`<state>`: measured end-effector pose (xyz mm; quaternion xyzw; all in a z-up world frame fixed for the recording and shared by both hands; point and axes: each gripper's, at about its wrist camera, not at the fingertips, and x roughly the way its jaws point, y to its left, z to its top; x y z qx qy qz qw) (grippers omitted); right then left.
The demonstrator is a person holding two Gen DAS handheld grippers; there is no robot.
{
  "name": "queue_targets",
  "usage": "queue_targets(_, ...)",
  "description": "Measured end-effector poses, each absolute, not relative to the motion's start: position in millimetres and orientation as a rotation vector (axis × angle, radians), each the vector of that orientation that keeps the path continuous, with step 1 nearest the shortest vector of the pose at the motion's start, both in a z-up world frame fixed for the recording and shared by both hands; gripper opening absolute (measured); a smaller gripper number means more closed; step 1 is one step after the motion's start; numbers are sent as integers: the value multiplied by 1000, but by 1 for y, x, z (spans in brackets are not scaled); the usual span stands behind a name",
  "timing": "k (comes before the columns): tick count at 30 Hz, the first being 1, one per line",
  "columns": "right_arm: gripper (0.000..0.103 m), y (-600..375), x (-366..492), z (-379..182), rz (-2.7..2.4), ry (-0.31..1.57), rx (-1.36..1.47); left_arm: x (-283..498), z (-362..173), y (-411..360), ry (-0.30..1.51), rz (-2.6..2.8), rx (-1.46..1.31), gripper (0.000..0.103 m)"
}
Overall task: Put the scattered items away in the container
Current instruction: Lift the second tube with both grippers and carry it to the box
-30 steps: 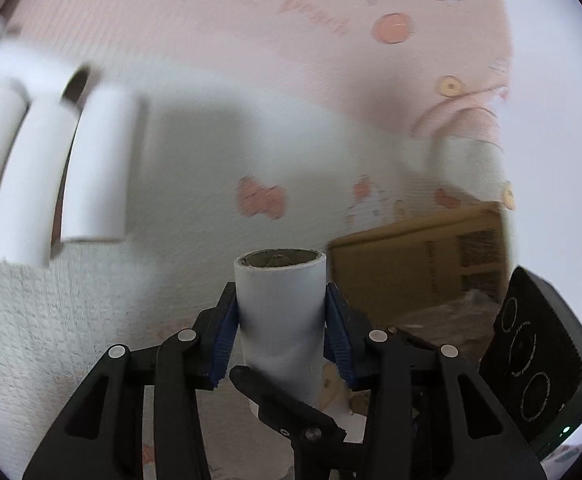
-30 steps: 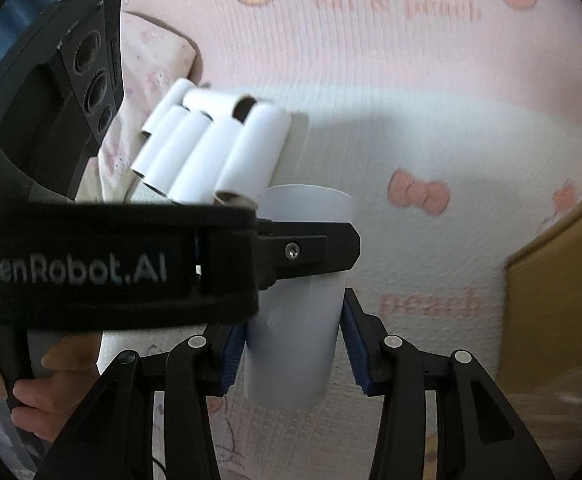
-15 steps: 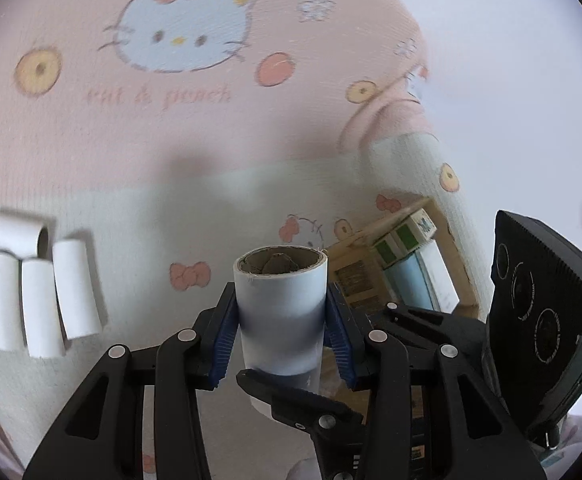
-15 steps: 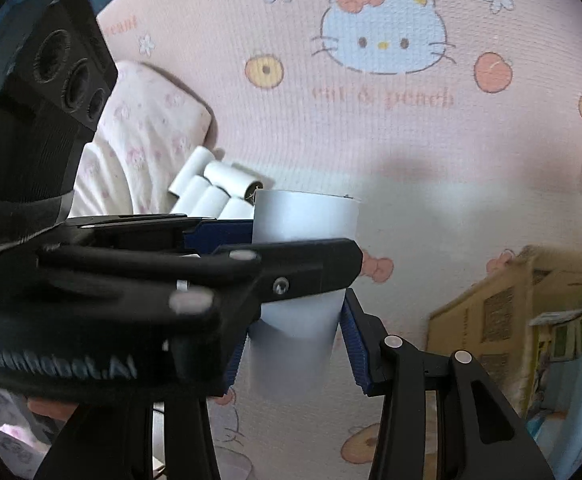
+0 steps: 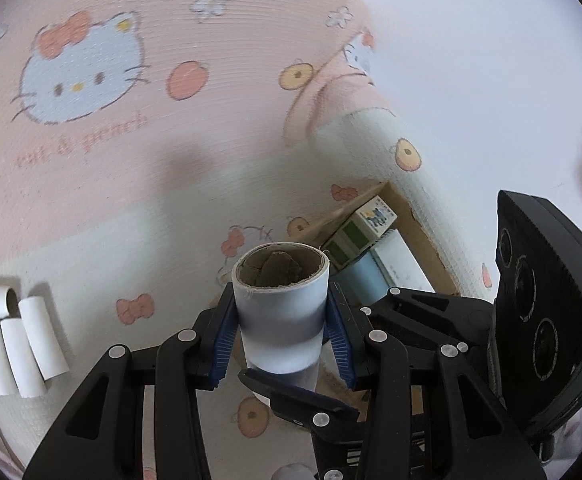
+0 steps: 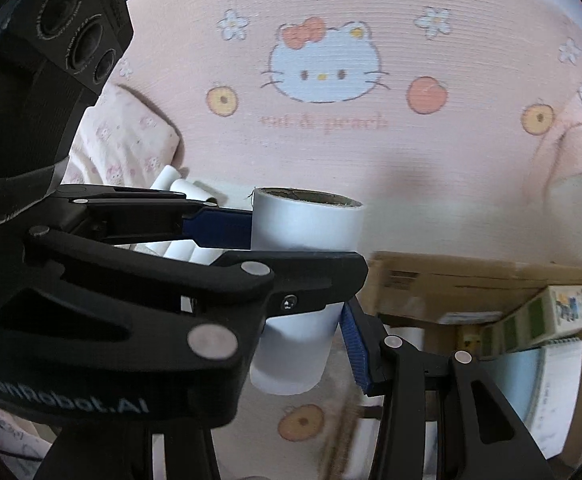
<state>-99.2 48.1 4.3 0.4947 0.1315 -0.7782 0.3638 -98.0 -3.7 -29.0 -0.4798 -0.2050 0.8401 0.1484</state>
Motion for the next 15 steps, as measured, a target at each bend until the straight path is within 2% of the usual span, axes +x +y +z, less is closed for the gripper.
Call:
queue_targets(2, 42, 58, -107, 6, -1992, 303, 1294, -107, -22, 11, -522, 2423, -1386, 46)
queue_targets(5, 42, 87, -129, 11, -1940, 112, 1384, -118, -11, 36, -379, 2434, -1365, 46)
queue_targets(6, 42, 94, -131, 12, -1938, 79, 1397, -123, -10, 42, -382, 2417, -1371, 46)
queue_targets(11, 42, 121, -126, 18, -2062, 116, 1336, -138, -6, 71, -348, 2345, -1380, 46)
queue_targets(15, 42, 142, -132, 14, -2078, 61, 1361, -144, -10, 95, -309, 2307, -1393, 46)
